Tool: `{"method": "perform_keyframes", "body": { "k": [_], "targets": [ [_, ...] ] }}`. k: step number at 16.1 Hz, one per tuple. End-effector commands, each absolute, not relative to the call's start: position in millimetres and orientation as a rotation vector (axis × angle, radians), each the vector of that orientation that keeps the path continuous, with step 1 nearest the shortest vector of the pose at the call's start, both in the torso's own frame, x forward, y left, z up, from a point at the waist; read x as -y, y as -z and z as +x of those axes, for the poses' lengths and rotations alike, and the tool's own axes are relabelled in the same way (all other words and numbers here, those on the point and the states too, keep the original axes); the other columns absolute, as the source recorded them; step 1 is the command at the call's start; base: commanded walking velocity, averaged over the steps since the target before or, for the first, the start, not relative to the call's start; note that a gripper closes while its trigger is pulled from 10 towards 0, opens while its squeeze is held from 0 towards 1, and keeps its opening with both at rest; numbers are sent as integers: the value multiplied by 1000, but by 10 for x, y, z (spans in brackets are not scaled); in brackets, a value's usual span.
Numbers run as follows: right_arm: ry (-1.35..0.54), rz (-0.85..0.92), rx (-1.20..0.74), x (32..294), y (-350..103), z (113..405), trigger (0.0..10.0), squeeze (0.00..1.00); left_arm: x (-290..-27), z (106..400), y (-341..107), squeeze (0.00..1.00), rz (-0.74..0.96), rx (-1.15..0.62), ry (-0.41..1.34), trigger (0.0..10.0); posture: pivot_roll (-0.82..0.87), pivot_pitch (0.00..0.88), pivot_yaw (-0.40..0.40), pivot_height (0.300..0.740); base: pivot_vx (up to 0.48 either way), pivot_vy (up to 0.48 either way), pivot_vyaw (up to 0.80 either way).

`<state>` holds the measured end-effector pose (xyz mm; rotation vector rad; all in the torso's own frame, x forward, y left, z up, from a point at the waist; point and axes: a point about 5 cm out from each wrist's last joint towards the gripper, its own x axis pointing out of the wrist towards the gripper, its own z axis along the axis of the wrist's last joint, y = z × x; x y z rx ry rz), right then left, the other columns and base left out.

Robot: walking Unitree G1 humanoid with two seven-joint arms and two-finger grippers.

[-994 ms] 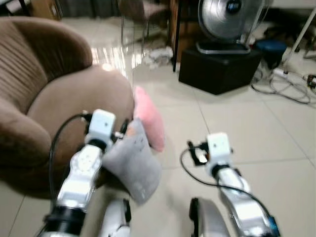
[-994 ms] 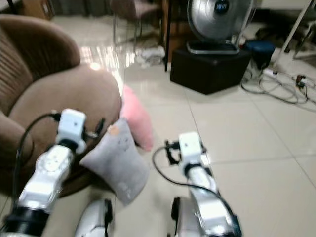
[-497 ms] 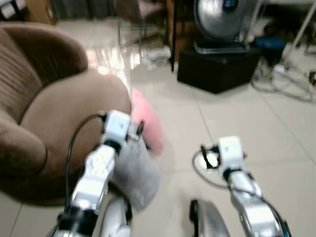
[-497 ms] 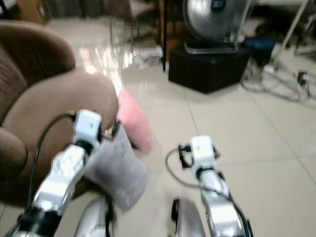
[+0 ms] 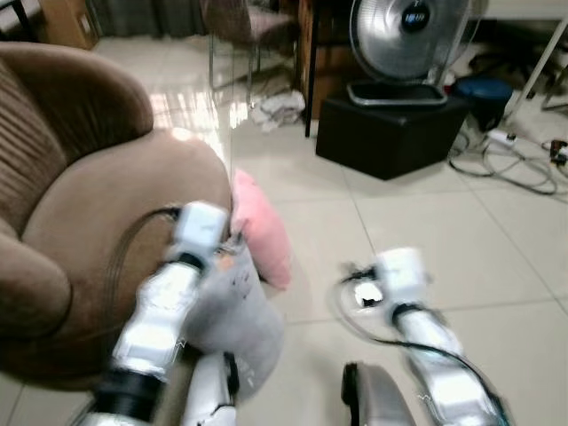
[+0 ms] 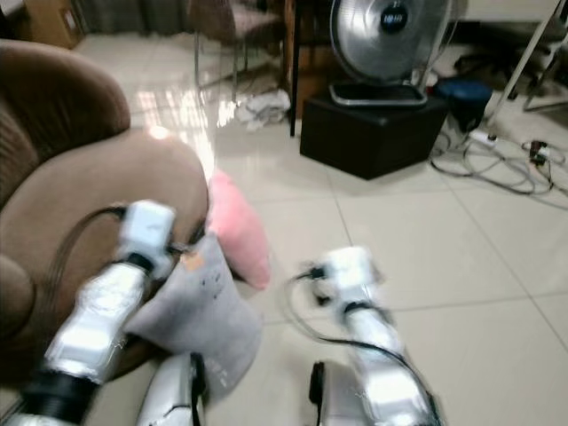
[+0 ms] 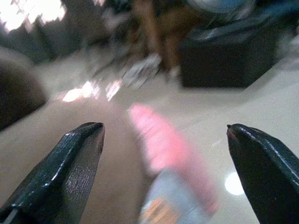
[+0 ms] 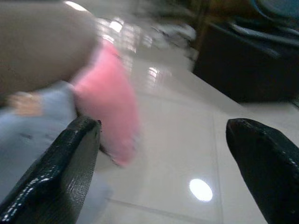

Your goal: Move the pillow to the sofa from floor

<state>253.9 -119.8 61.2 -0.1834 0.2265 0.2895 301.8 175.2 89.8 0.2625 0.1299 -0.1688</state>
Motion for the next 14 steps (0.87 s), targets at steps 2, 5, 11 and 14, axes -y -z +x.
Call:
{"method": "perform_keyframes", "body": {
  "k": [2, 5, 11, 14],
  "targets": [
    [-354, -262, -199, 1222, -652, 2528, 10000, 0, -1750, 3104, -782, 353, 229, -199, 176, 10000, -41, 1, 29, 570, 0, 0, 0],
    [-395, -324, -201, 1196, -642, 2481, 10000, 0, -1885, 3227, -553, 1000, 223, -358, 123, 10000, -51, 51, 33, 570, 0, 0, 0],
    [-408, -330, -209, 1213, -675, 2300, 10000, 0, -1878, 3327, -457, 0, 217, -412, 79, 10000, -109, 177, 17, 535, 0, 0, 0],
    [-493, -339, -182, 1183, -747, 2203, 10000, 0, -1926, 3303, -399, 1000, 284, -442, 111, 10000, -130, 222, 19, 535, 0, 0, 0]
  ]
}}
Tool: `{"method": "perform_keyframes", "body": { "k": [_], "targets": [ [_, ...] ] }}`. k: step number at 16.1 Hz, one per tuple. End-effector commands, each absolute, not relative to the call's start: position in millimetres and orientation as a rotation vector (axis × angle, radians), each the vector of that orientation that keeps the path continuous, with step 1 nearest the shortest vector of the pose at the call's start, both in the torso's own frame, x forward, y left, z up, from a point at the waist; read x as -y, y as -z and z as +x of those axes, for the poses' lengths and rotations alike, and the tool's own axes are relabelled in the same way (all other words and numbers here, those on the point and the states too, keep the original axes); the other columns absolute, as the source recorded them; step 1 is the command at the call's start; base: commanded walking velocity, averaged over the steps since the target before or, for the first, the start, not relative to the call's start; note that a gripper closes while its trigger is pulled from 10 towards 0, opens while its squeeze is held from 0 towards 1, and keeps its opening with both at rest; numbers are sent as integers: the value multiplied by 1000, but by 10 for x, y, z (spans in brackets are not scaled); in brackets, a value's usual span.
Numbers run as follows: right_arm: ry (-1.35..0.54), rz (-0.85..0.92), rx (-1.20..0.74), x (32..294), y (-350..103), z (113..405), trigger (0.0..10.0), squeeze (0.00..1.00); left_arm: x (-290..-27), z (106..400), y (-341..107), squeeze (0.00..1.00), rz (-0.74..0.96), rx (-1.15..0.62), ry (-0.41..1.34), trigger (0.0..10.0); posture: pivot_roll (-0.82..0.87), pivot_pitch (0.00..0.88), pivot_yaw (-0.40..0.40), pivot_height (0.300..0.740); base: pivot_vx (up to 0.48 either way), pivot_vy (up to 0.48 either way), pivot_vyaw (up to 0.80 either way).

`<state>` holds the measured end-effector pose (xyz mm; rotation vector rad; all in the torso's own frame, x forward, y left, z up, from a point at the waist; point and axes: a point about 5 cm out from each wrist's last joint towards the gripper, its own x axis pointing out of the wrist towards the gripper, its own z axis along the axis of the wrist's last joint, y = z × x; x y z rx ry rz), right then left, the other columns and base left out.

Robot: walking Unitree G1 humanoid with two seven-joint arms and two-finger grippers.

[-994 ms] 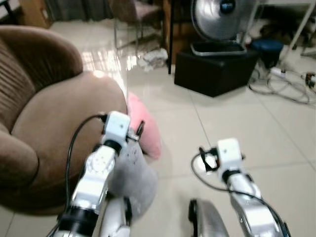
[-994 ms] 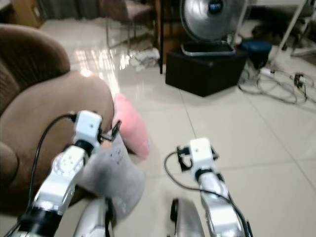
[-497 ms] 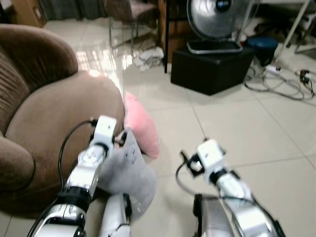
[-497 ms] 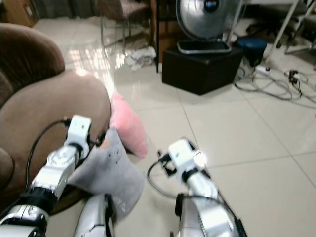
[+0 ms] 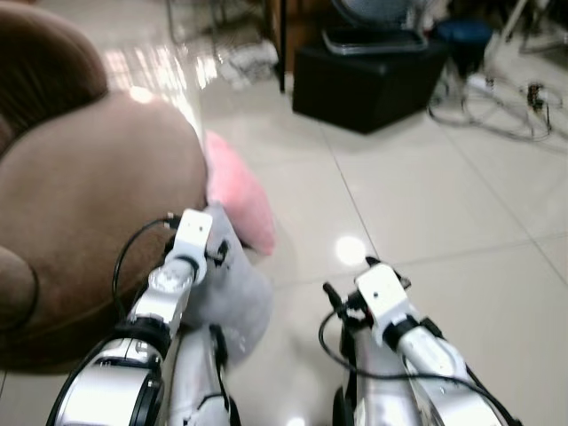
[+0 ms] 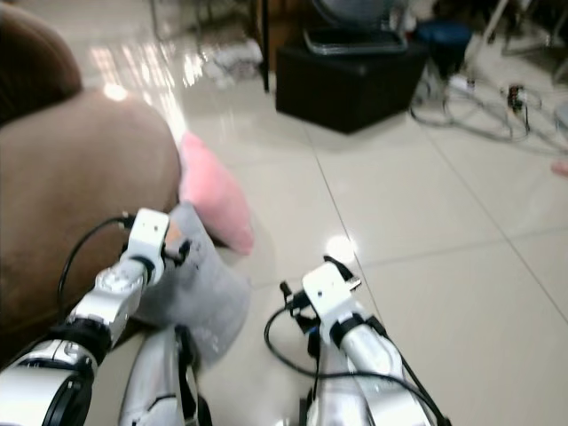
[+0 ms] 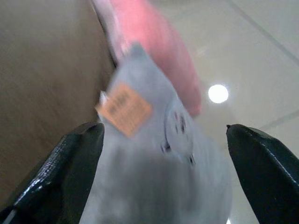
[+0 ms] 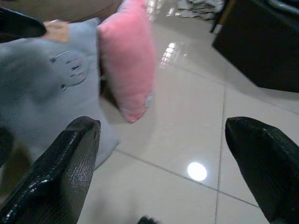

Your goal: Move the pillow to the sofa from floor

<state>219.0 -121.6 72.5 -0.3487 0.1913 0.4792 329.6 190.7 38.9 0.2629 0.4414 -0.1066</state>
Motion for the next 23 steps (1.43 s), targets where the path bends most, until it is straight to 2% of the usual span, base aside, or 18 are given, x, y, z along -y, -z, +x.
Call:
{"method": "perform_keyframes", "body": {
  "k": [1, 5, 9, 11, 12, 13, 19, 20, 21, 22, 23],
  "targets": [
    [-540, -337, -172, 1158, -770, 2137, 10000, 0, -1975, 3296, -399, 1000, 289, -437, 110, 10000, -136, 244, 17, 535, 0, 0, 0],
    [-653, -312, -176, 1117, -841, 1980, 10000, 0, -2228, 3281, -430, 1000, 350, -449, 69, 10000, -141, 295, 22, 535, 0, 0, 0],
    [-685, -317, -175, 1100, -859, 1948, 10000, 0, -2277, 3236, -383, 1000, 483, -470, 82, 10000, -141, 327, 35, 535, 0, 0, 0],
    [-726, -281, -158, 1035, -922, 1923, 10000, 0, -2362, 3239, -411, 1000, 554, -464, 23, 10000, -142, 344, 40, 535, 0, 0, 0],
    [-765, -272, -156, 1002, -939, 1898, 10000, 0, -2373, 3241, -412, 345, 541, -474, 21, 10000, -141, 353, 44, 535, 0, 0, 0],
    [-783, -279, -157, 992, -939, 1885, 10000, 0, -2370, 3238, -404, 24, 537, -483, 26, 10000, -143, 360, 44, 535, 0, 0, 0],
    [-800, -289, -164, 986, -960, 1809, 10000, 0, -2376, 3200, -346, 0, 665, -519, 32, 10000, -160, 363, 55, 535, 0, 0, 0],
    [-803, -289, -166, 979, -959, 1790, 10000, 0, -2349, 3202, -337, 0, 663, -522, 45, 2706, -161, 360, 58, 535, 0, 0, 0],
    [-804, -289, -167, 978, -960, 1785, 10000, 0, -2342, 3203, -335, 0, 661, -522, 47, 2706, -161, 360, 58, 535, 0, 0, 0],
    [-809, -289, -171, 971, -953, 1765, 10000, 0, -2329, 3205, -332, 0, 660, -524, 50, 0, -161, 358, 59, 535, 0, 0, 0],
    [-810, -289, -172, 970, -952, 1762, 10000, 0, -2325, 3205, -330, 0, 655, -526, 53, 0, -161, 358, 59, 535, 0, 0, 0]
  ]
}}
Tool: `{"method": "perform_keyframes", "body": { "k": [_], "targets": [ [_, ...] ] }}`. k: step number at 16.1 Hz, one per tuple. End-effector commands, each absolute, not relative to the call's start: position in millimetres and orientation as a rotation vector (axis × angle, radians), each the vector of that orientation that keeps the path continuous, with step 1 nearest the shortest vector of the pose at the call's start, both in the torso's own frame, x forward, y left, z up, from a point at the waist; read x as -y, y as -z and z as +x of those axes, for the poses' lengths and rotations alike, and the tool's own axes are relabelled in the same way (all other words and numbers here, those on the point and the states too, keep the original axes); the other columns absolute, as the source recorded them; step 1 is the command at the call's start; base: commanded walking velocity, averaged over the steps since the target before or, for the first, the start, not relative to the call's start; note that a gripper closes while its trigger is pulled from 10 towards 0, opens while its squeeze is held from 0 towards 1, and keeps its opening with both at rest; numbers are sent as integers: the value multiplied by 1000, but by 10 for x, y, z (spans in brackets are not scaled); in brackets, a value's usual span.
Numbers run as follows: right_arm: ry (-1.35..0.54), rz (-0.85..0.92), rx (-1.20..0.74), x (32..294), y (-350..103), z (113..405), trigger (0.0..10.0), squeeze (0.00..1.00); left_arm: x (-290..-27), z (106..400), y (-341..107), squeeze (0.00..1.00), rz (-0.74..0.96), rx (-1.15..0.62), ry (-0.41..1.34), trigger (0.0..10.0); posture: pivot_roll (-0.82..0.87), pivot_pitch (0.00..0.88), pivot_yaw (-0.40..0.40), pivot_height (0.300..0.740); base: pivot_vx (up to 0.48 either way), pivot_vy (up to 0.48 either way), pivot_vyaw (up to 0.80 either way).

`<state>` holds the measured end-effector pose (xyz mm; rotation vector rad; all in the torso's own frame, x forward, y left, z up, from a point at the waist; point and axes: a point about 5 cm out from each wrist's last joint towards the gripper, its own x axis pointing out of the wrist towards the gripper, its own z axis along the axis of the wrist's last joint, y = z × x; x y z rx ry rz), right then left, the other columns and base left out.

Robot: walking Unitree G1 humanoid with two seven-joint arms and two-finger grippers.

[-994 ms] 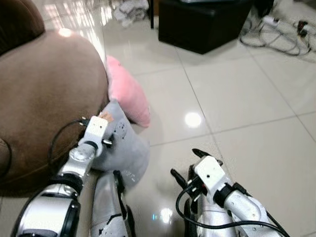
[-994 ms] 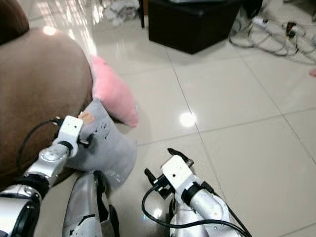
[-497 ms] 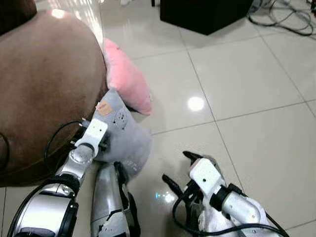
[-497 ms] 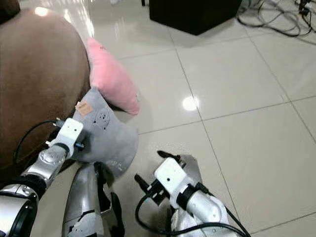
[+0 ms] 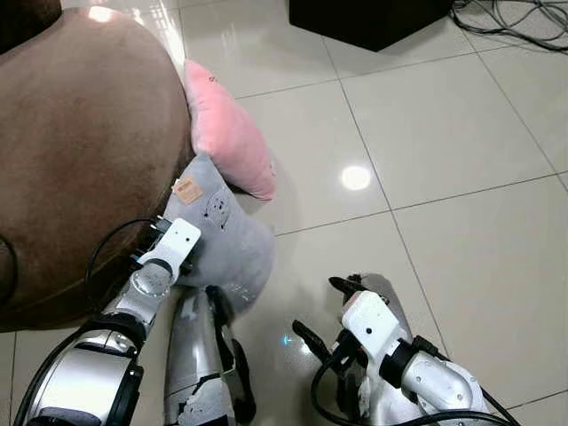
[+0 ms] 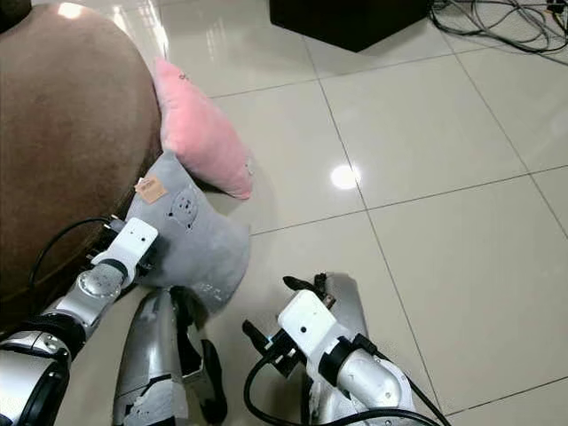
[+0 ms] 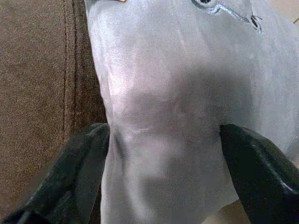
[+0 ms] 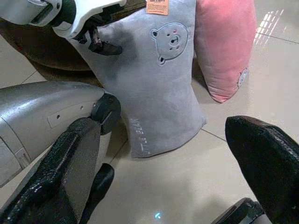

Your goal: Move the pillow to the sofa from floor

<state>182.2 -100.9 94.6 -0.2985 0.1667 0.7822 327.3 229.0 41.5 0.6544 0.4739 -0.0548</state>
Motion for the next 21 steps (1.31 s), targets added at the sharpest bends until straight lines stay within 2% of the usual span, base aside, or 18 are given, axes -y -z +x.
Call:
{"method": "perform_keyframes", "body": {
  "k": [1, 21],
  "targets": [
    [-812, -289, -174, 968, -951, 1751, 10000, 0, -2327, 3204, -330, 0, 659, -526, 53, 0, -160, 360, 60, 535, 0, 0, 0],
    [-796, -279, -200, 955, -931, 1653, 10000, 0, -2371, 3204, -345, 0, 694, -522, 24, 0, -163, 378, 66, 535, 0, 0, 0]
  ]
}}
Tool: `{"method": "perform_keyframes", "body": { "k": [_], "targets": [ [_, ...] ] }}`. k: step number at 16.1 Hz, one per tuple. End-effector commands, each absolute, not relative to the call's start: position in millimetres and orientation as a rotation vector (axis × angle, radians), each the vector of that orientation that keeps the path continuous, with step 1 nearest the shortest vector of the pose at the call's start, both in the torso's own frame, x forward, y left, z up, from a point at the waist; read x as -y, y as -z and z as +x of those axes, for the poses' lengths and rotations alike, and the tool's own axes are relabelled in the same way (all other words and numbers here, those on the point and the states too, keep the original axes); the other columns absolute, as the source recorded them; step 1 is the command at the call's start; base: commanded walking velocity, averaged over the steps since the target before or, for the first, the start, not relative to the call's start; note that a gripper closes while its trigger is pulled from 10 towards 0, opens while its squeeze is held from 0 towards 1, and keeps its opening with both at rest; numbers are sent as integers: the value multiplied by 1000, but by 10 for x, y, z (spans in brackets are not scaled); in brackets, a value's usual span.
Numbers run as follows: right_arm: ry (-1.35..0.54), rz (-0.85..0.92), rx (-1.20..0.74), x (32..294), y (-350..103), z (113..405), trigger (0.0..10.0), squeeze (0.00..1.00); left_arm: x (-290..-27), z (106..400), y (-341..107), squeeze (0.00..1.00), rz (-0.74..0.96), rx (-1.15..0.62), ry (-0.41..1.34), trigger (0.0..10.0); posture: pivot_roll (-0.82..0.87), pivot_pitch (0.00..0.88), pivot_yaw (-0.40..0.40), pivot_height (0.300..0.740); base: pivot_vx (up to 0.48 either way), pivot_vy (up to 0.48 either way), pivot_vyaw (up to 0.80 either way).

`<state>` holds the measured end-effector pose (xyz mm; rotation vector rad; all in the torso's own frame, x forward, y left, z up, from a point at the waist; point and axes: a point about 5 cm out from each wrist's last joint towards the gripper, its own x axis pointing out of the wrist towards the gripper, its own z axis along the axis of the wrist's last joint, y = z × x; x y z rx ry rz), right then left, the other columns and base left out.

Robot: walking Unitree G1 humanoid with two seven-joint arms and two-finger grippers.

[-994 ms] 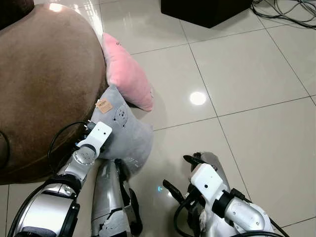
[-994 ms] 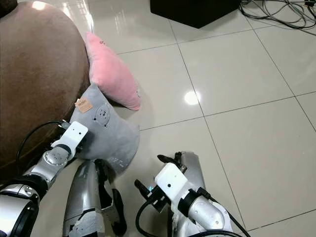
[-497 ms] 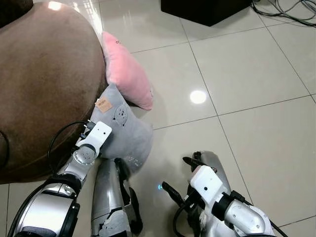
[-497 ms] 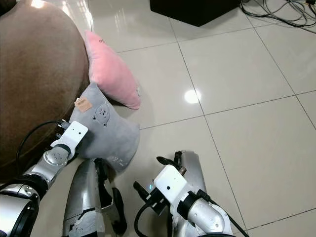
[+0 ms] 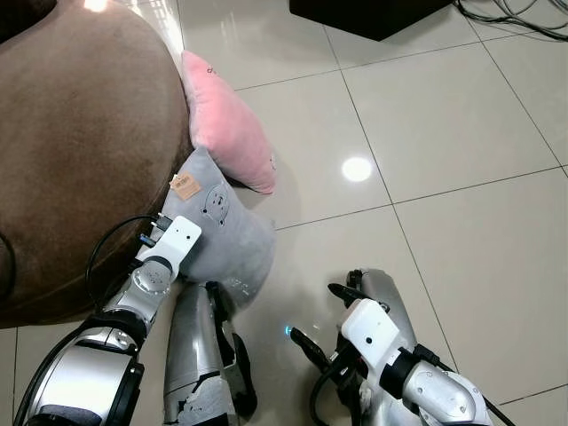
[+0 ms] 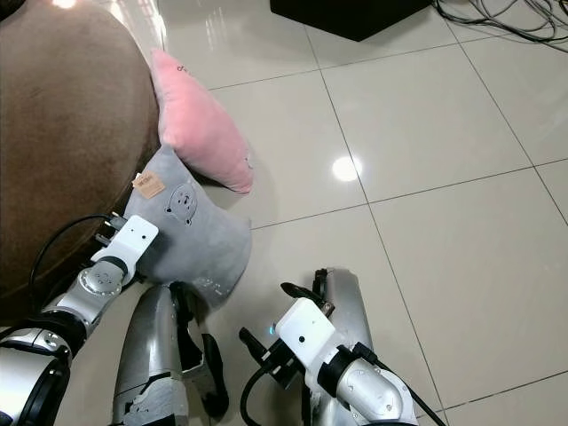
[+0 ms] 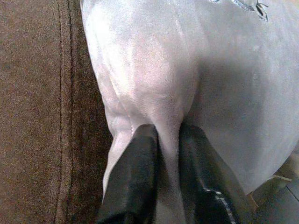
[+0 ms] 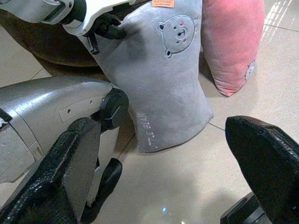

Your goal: Move the pillow to the sofa from floor

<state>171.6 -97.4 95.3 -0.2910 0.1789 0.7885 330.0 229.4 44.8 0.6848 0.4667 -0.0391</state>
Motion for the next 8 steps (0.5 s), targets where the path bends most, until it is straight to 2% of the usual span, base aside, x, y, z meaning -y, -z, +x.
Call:
{"method": "perform_keyframes", "body": {
  "k": [1, 8],
  "targets": [
    [-794, -278, -201, 955, -928, 1651, 10000, 0, -2370, 3201, -341, 0, 694, -523, 24, 0, -163, 378, 66, 535, 0, 0, 0],
    [-789, -276, -200, 960, -919, 1658, 10000, 0, -2362, 3202, -339, 0, 681, -524, 26, 0, -161, 374, 67, 535, 0, 0, 0]
  ]
}}
